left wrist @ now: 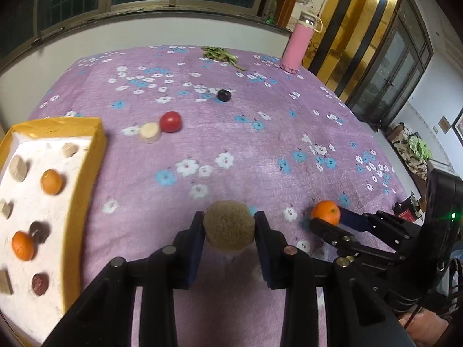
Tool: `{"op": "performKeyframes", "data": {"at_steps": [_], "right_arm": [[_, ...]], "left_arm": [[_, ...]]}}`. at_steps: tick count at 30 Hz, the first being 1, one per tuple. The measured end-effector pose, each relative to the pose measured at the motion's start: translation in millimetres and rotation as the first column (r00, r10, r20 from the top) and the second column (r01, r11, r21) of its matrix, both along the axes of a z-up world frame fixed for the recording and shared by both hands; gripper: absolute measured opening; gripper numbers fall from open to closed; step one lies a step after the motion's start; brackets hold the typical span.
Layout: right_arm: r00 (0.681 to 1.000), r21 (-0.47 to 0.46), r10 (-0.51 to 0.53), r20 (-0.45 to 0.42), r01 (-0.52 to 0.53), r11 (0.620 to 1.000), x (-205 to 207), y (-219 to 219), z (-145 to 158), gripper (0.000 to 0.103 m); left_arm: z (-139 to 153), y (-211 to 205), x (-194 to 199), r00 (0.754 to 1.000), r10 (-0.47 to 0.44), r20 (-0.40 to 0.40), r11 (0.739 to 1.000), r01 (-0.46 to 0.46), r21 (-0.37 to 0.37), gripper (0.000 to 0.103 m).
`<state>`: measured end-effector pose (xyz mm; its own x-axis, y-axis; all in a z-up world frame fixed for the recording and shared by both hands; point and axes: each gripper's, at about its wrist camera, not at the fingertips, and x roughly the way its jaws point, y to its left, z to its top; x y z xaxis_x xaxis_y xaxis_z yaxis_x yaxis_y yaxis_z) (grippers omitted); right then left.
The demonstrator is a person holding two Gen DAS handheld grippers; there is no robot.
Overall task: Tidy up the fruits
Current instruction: 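Carry the orange and round cake over the white tray with both grippers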
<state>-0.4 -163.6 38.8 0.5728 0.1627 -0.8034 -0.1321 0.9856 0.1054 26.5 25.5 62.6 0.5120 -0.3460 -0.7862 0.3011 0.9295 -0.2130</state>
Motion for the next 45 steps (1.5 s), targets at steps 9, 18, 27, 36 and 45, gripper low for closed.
{"op": "performKeyframes", "data": {"at_steps": [9,18,27,36,45], "right_arm": [[0.994,0.003,0.093,0.050,-0.093,0.996,-3.9,65.6,22.9,0.034],[0.973,0.020,0.215,0.078,-0.217,0.976,10.6,144.1,40.9,0.034],[0.953,0.048,0.295,0.073,-0.299,0.953,44.0,212.4,50.5,0.034],[0.933,0.043,0.359,0.026,-0.360,0.932,59.6,272.0,32.9,0.034],[0.949,0.061,0.316,-0.001,-0.316,0.947,65.5,286.6,17.6,0.034]], "left_arm": [[14.9,66.2,-18.7,0.994,0.100,0.031,0.995,-0.100,-0.026,0.036],[25.1,144.6,-23.7,0.970,0.239,0.055,0.971,-0.237,-0.031,0.036],[16.2,225.3,-12.6,0.930,0.364,0.046,0.931,-0.365,0.015,0.036],[-6.6,277.2,1.4,0.903,0.429,0.004,0.902,-0.428,0.058,0.036],[-19.3,284.0,11.8,0.917,0.397,-0.029,0.917,-0.396,0.049,0.036]]}}
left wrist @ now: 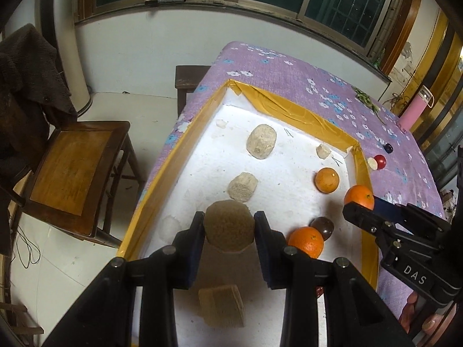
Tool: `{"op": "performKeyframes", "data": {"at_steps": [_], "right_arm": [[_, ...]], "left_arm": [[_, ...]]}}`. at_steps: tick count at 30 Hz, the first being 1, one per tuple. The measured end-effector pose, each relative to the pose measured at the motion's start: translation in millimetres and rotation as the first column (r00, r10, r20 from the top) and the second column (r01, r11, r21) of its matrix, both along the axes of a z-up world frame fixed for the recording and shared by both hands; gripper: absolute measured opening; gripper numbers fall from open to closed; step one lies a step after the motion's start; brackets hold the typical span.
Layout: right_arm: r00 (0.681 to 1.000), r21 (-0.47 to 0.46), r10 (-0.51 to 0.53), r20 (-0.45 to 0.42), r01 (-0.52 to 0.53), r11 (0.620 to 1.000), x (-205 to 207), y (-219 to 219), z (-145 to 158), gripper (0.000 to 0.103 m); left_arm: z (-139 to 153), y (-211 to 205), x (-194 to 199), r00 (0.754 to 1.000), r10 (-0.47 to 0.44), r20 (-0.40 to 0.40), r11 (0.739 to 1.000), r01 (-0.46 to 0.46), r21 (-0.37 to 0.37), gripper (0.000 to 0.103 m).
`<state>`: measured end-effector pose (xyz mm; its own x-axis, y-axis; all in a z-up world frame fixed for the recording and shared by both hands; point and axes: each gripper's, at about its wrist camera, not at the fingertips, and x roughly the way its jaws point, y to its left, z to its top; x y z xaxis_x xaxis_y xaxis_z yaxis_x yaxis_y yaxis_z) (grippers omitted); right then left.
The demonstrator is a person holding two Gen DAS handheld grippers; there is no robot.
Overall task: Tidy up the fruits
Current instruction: 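Carry the orange and round cake over the white tray with both grippers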
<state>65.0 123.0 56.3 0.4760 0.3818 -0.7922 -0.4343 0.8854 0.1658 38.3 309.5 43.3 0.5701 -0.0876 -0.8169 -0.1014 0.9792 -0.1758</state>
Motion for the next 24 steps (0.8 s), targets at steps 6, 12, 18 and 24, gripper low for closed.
{"op": "performKeyframes", "data": {"at_steps": [6,12,18,24], "right_arm": [[0.998,-0.032,-0.055,0.006,0.055,0.998,1.8,2.3,-3.6,0.034],[0.995,-0.034,-0.098,-0.016,0.097,0.995,7.9,-0.8,-10.4,0.034],[0.993,-0.065,-0.115,0.010,0.115,0.991,15.2,-1.5,-10.4,0.034],[0.994,-0.095,-0.108,0.007,0.108,0.990,19.1,1.7,-17.3,0.034]], "left_arm": [[-2.5,-8.3,7.7,0.998,-0.059,-0.008,0.998,0.058,-0.027,0.036],[2.0,-29.4,22.7,0.990,-0.143,-0.004,0.989,0.143,-0.035,0.036],[2.3,-45.2,48.5,0.982,-0.191,-0.012,0.982,0.191,-0.001,0.036],[-5.6,-52.4,63.9,0.976,-0.214,-0.035,0.977,0.214,0.011,0.036]]}}
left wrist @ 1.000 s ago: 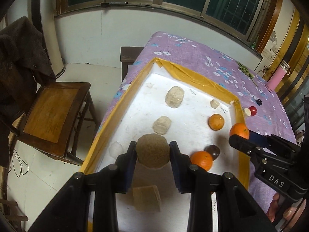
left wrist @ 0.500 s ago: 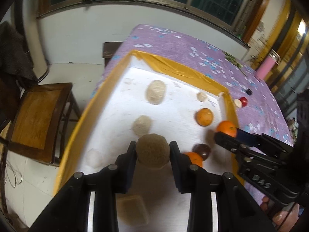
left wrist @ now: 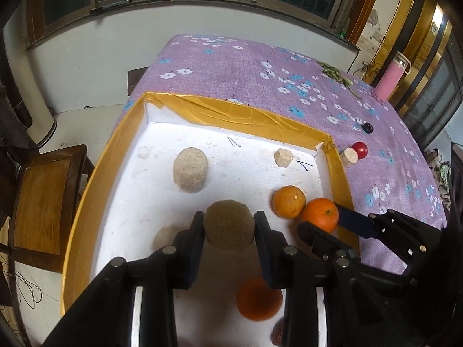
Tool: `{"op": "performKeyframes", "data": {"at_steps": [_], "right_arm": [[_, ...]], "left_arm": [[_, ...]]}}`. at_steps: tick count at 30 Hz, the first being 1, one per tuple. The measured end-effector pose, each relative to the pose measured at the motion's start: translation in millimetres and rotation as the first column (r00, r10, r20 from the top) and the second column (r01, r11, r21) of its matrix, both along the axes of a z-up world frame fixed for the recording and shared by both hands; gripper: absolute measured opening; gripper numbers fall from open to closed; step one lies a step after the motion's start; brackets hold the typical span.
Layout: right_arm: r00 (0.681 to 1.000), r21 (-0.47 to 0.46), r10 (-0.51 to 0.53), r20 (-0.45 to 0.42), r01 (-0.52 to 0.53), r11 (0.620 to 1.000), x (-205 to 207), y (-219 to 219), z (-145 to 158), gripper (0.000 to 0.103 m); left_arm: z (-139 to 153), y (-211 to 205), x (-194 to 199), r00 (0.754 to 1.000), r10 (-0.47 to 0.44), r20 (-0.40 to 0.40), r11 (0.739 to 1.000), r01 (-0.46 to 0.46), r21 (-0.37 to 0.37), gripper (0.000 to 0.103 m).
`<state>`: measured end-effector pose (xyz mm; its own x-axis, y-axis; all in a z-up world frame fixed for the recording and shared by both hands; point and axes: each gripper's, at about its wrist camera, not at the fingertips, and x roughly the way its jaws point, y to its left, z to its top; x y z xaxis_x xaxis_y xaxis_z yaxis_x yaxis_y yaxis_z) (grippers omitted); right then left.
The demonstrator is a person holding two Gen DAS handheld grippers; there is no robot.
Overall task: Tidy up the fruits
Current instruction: 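Carry the orange and round cake over the white tray with both grippers, then open both grippers to drop the orange and cake into the tray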
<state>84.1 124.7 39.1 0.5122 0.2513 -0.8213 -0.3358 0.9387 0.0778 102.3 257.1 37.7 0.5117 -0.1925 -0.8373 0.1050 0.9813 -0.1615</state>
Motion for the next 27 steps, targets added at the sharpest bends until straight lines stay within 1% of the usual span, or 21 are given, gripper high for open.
{"op": "performKeyframes", "data": {"at_steps": [3,5,10,12,16,17,20,23,25,26,27], "right_arm": [[1.000,-0.019,0.009,0.001,-0.009,1.000,2.6,4.0,-4.3,0.034],[1.000,-0.040,0.012,0.016,-0.012,0.999,3.5,7.0,-5.4,0.035],[0.998,-0.088,0.025,0.053,-0.020,0.996,4.3,9.9,-7.7,0.035],[0.998,-0.097,0.031,0.058,-0.025,0.995,4.1,10.0,-8.1,0.035],[0.998,-0.091,0.035,0.059,-0.030,0.995,4.4,7.7,-7.7,0.034],[0.998,-0.090,0.036,0.059,-0.031,0.996,4.6,7.7,-7.7,0.034],[0.998,-0.091,0.041,0.054,-0.036,0.995,3.7,8.3,-6.9,0.035],[0.997,-0.086,0.049,0.052,-0.045,0.995,-1.6,6.9,-3.9,0.036],[0.997,-0.076,0.048,0.053,-0.044,0.996,-6.2,4.6,0.0,0.036],[0.998,-0.076,0.043,0.056,-0.038,0.996,-8.7,3.4,2.1,0.037],[0.998,-0.072,0.037,0.058,-0.033,0.997,-10.8,1.3,4.1,0.041]], "left_arm": [[-5.3,0.0,5.1,1.000,0.000,-0.010,1.000,0.000,0.013,0.036],[-9.4,1.7,8.7,1.000,0.006,-0.021,1.000,-0.006,0.020,0.036],[-10.7,1.7,12.0,1.000,0.009,-0.002,0.999,-0.009,0.053,0.036],[-12.2,1.1,11.6,1.000,0.009,0.013,0.996,-0.010,0.085,0.036],[-11.9,2.8,9.9,1.000,0.000,0.020,0.996,-0.002,0.088,0.037],[-11.8,4.1,9.6,1.000,0.001,0.020,0.996,-0.003,0.085,0.039],[-10.6,9.7,6.2,1.000,0.019,0.021,0.997,-0.021,0.076,0.051],[-7.5,16.2,-0.2,0.999,0.041,0.022,0.997,-0.042,0.057,0.053],[-4.0,19.1,-4.7,0.998,0.058,0.028,0.997,-0.060,0.053,0.057],[-0.7,20.5,-8.3,0.997,0.069,0.039,0.996,-0.071,0.060,0.062],[2.3,21.3,-12.2,0.996,0.078,0.052,0.995,-0.081,0.065,0.067]]}}
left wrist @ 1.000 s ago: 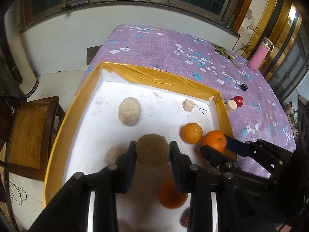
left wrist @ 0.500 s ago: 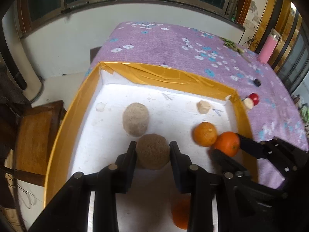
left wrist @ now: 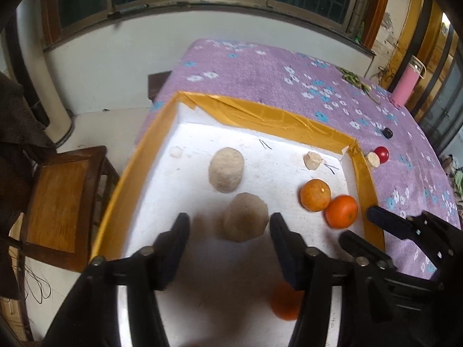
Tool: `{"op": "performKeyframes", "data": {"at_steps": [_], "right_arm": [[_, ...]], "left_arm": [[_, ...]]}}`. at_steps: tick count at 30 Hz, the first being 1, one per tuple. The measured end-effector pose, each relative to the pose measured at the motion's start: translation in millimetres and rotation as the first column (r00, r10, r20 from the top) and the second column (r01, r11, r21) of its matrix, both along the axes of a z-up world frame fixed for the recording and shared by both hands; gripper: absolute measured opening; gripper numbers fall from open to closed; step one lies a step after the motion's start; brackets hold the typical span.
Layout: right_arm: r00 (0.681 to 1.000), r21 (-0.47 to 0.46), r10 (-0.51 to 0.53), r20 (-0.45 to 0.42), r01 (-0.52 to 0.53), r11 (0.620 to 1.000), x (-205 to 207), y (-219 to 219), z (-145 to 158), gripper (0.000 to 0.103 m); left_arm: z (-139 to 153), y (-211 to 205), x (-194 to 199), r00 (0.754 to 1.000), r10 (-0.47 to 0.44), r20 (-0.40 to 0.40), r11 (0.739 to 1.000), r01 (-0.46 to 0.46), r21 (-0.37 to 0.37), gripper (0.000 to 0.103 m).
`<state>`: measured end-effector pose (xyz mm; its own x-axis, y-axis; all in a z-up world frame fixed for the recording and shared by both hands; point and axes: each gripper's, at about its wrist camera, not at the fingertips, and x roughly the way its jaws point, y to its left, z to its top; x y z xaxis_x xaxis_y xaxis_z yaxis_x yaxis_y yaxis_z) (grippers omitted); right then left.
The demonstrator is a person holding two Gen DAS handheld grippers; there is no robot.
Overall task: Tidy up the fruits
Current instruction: 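Open both grippers to drop the orange and cake into the tray, then grasp the dark brown round fruit with the right gripper while the left grasps the red fruit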
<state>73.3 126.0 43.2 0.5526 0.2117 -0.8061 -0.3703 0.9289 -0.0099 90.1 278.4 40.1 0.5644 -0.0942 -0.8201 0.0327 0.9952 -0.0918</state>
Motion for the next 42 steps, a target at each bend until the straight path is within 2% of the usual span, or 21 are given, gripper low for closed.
{"op": "performKeyframes", "data": {"at_steps": [2,4,8,10,11,12,19,27,34,39,42], "right_arm": [[1.000,0.026,-0.002,0.003,0.002,1.000,-8.3,-5.9,6.7,0.041],[1.000,0.042,-0.007,0.009,0.007,0.999,-18.0,-11.9,14.2,0.042],[0.999,0.053,-0.027,0.016,0.026,0.998,-38.7,-29.7,25.1,0.047],[0.999,0.050,-0.045,0.022,0.044,0.998,-47.2,-39.8,28.0,0.056],[0.998,0.050,-0.056,0.030,0.054,0.997,-51.2,-44.6,30.0,0.065],[0.997,0.055,-0.063,0.037,0.061,0.997,-54.7,-50.9,32.2,0.070],[0.996,0.105,-0.085,0.038,0.080,0.991,-67.0,-96.5,39.3,0.070],[0.992,0.121,-0.120,0.033,0.115,0.986,-66.4,-157.1,36.5,0.070],[0.986,0.099,-0.162,0.032,0.158,0.982,-25.0,-219.1,30.3,0.070],[0.982,0.111,-0.181,0.046,0.175,0.978,42.2,-249.7,32.2,0.070],[0.982,0.090,-0.182,0.045,0.177,0.980,86.0,-255.6,21.8,0.070]], "left_arm": [[5.7,1.9,-8.1,0.999,0.021,0.027,1.000,-0.022,0.015,0.076],[11.4,3.8,-17.5,0.998,0.044,0.053,0.999,-0.046,0.024,0.079],[20.7,0.2,-36.3,0.994,0.074,0.086,0.997,-0.076,0.018,0.091],[25.9,-7.0,-44.2,0.991,0.077,0.109,0.996,-0.081,0.030,0.095],[28.3,-11.6,-48.5,0.990,0.081,0.118,0.995,-0.087,0.041,0.098],[30.2,-15.8,-50.9,0.989,0.082,0.125,0.995,-0.089,0.047,0.098],[39.3,-58.8,-63.5,0.988,0.070,0.138,0.996,-0.078,0.053,0.099],[38.1,-116.2,-60.0,0.994,0.047,0.099,0.997,-0.053,0.059,0.099],[34.1,-170.7,-39.5,0.999,-0.007,0.053,0.997,0.003,0.077,0.099],[32.5,-202.2,-12.4,0.998,-0.056,0.022,0.995,0.054,0.083,0.099],[28.4,-215.6,7.2,0.997,-0.076,0.002,0.993,0.075,0.096,0.099]]}}
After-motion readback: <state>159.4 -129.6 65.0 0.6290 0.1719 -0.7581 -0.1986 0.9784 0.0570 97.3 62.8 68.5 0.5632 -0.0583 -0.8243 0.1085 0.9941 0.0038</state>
